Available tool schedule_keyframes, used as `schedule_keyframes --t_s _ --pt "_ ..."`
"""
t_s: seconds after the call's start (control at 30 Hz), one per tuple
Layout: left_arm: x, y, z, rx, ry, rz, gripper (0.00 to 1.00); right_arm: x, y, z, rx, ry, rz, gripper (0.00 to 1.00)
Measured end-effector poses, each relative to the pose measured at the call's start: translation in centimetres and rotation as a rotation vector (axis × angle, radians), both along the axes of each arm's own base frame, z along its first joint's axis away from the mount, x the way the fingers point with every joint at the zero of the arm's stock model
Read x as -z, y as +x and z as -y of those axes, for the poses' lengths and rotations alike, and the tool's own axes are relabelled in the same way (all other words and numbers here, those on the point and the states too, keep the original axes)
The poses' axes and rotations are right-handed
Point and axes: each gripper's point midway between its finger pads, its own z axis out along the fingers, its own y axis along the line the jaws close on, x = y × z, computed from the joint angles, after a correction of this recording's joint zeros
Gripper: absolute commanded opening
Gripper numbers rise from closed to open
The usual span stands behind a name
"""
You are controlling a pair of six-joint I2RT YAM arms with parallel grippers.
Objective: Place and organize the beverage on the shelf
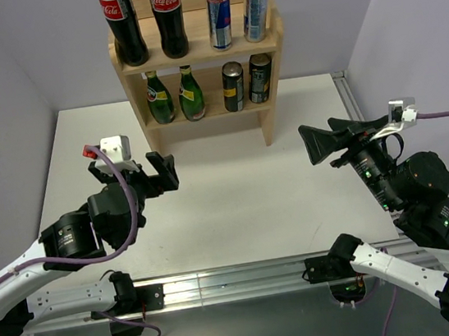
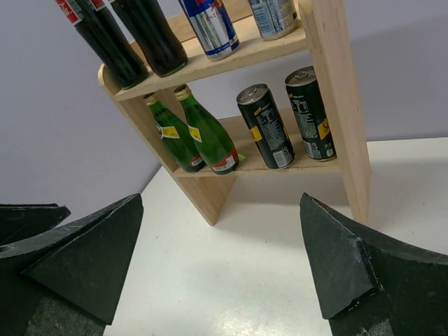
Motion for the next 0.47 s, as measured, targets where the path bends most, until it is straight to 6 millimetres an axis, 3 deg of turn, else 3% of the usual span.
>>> schedule_keyframes --t_s 0.47 --pt "-0.2 -0.06 -0.24 0.001 -0.003 0.005 0.99 -0.08 -0.12 0.07 -0.002 -0.009 0.006 1.0"
